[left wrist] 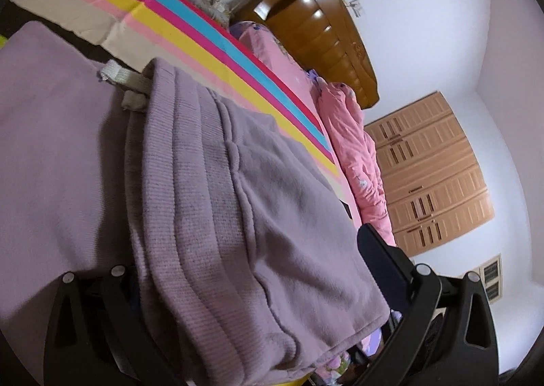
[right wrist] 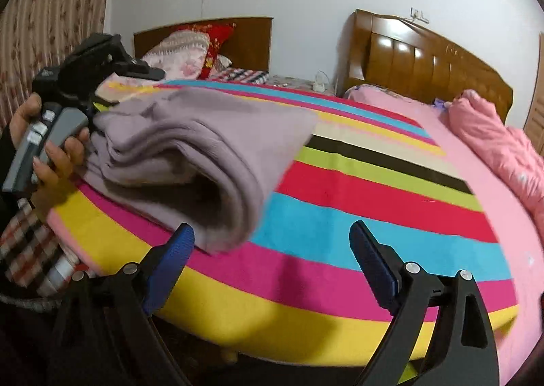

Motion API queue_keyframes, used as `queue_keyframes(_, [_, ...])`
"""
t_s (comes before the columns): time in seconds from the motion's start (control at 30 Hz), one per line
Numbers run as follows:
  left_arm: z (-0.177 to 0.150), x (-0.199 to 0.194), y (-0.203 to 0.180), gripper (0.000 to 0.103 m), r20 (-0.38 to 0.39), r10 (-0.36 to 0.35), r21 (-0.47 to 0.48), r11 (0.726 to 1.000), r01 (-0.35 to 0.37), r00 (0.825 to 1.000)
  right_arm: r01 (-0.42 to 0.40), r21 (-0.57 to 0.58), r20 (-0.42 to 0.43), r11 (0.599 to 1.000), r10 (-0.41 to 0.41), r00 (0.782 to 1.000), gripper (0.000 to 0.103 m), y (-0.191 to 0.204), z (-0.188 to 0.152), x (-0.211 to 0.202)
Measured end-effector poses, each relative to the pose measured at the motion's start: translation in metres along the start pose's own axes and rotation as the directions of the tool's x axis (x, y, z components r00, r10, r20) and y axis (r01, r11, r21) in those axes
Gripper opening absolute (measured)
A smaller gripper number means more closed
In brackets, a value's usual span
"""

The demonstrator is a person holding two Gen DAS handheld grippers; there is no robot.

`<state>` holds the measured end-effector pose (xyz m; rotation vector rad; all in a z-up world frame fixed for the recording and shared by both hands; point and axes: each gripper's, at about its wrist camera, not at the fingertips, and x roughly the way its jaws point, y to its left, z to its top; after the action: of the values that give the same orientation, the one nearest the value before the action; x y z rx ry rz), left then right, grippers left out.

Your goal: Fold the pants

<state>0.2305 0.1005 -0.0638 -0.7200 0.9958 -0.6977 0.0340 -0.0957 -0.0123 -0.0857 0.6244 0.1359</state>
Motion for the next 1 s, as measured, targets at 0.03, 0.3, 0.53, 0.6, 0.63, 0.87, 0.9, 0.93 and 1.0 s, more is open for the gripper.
queue_keyframes(0.03, [0.001, -0.002, 0.002, 0.101, 0.000, -0.007, -0.023, 1.000, 0.007, 1.000, 0.023, 0.007, -0.004, 1.000, -0.023, 1.000, 0.089, 0.003, 0.003, 0.008])
queue_keyframes(0.3, [0.016, -0.004, -0.011, 0.020, -0.101, 0.227, 0.072, 0.973, -0.220, 0.969, 0.140, 0.007, -0.086, 0.990, -0.139, 0.987, 0.089, 0.012, 0.002, 0.054])
queue_keyframes(0.53, [0.051, -0.034, -0.155, 0.019, -0.055, 0.174, 0.428, 0.894, -0.134, 0.983, 0.189, -0.009, -0.088, 0.982, -0.189, 0.978, 0.089, 0.017, 0.001, 0.055])
queue_keyframes(0.6, [0.059, -0.061, -0.169, 0.020, -0.028, 0.112, 0.436, 0.896, -0.088, 0.993, 0.205, -0.027, -0.086, 0.978, -0.207, 0.975, 0.089, 0.018, 0.001, 0.055])
queue_keyframes(0.63, [0.063, -0.080, -0.164, 0.020, 0.006, 0.090, 0.424, 0.902, -0.084, 0.996, 0.209, -0.036, -0.081, 0.977, -0.211, 0.974, 0.089, 0.019, 0.001, 0.055])
queue_keyframes(0.87, [0.047, -0.126, 0.043, 0.021, 0.013, 0.197, 0.019, 0.980, -0.197, 0.980, 0.189, -0.076, -0.049, 0.979, -0.193, 0.980, 0.090, 0.028, -0.003, 0.057])
queue_keyframes(0.9, [0.038, -0.116, 0.073, 0.022, -0.016, 0.208, -0.029, 0.978, -0.208, 0.978, 0.181, -0.064, -0.051, 0.981, -0.185, 0.981, 0.091, 0.025, -0.004, 0.058])
queue_keyframes(0.93, [0.028, -0.111, 0.093, 0.022, -0.013, 0.176, -0.060, 0.983, -0.176, 0.984, 0.174, -0.061, -0.053, 0.983, -0.177, 0.983, 0.091, 0.024, -0.004, 0.058])
queue_keyframes(1.0, [0.015, -0.120, 0.113, 0.023, 0.088, 0.025, -0.086, 0.996, -0.018, 0.996, 0.173, -0.069, -0.058, 0.983, -0.177, 0.983, 0.091, 0.024, -0.003, 0.059])
